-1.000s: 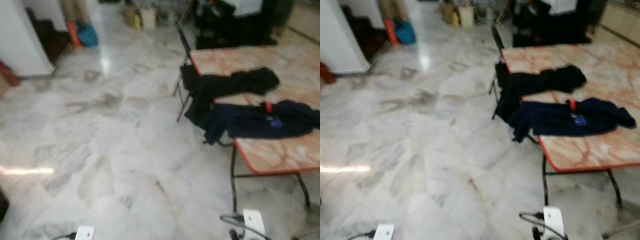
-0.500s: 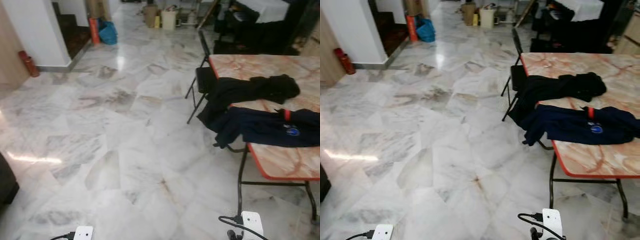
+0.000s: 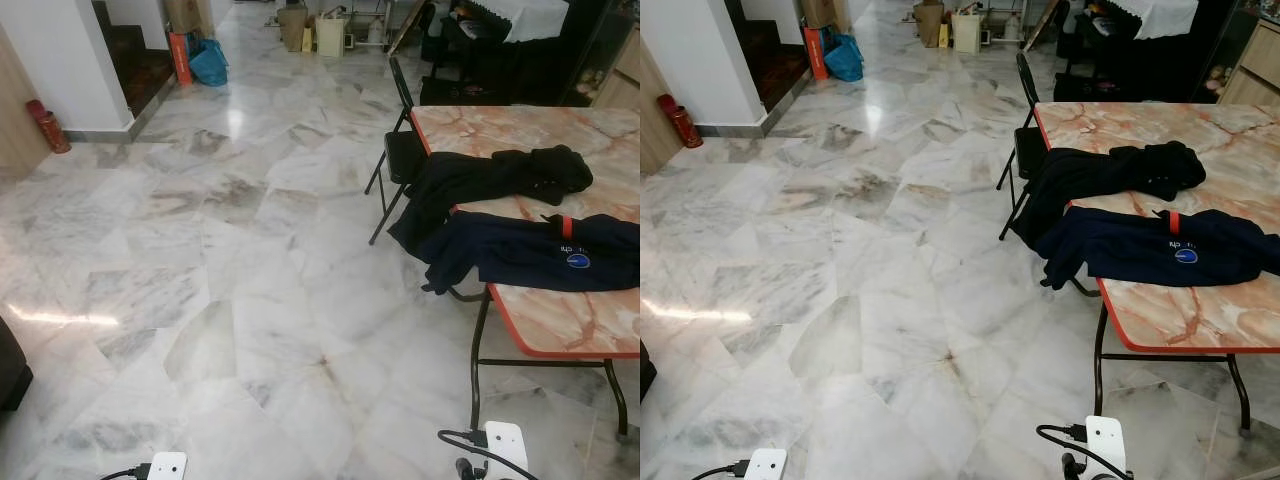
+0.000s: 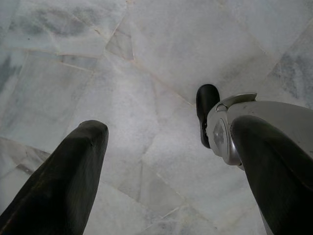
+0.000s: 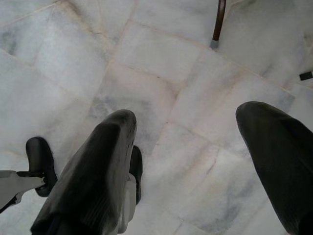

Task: Hang hanger

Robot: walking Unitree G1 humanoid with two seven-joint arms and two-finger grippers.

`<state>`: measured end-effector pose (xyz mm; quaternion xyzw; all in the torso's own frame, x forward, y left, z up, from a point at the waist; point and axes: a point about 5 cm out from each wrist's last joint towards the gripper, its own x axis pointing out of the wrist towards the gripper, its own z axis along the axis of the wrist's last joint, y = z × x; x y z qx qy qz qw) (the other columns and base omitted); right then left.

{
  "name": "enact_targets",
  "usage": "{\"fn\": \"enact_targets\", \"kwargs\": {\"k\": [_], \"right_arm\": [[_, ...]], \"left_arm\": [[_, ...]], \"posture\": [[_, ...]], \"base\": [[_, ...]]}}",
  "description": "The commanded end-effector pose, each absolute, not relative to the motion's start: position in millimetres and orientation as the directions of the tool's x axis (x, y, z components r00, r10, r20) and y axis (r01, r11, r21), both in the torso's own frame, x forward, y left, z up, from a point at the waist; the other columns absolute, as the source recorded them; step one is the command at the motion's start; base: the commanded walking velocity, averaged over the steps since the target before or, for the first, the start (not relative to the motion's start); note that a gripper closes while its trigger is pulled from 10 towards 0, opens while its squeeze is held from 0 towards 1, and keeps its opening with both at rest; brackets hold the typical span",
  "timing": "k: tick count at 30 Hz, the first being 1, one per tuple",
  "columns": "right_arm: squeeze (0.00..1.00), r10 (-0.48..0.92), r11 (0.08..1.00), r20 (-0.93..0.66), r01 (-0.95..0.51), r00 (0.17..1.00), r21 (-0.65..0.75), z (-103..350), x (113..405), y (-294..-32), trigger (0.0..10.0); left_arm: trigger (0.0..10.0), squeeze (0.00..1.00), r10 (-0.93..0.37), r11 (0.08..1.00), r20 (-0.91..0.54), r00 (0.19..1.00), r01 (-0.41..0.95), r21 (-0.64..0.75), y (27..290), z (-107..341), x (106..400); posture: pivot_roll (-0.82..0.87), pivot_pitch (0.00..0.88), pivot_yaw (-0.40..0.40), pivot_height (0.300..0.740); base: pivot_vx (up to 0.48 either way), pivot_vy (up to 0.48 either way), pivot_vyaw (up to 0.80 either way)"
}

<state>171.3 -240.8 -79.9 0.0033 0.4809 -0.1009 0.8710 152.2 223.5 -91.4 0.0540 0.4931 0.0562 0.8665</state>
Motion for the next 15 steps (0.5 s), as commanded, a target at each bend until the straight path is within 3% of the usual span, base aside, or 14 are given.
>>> {"fn": "enact_targets", "kwargs": {"k": [1,15], "right_arm": [[0.0,-0.185,0.975,-0.83,0.202,0.526,-0.09,-78.6,173.4,-242.1,10.0],[0.0,-0.182,0.976,-0.83,0.201,0.528,-0.087,-79.9,170.2,-241.6,10.0]], "left_arm": [[10.0,0.0,0.148,0.988,-0.852,0.502,-0.031,0.154,224.3,-91.9,150.3],[10.0,0.0,0.142,0.988,-0.856,0.498,-0.016,0.155,223.9,-93.1,147.4]], "posture": [[0.06,0.0,-0.014,0.74],[0.04,0.0,-0.002,0.74]], "base": [[0.0,0.0,0.0],[0.0,0.0,0.0]]}}
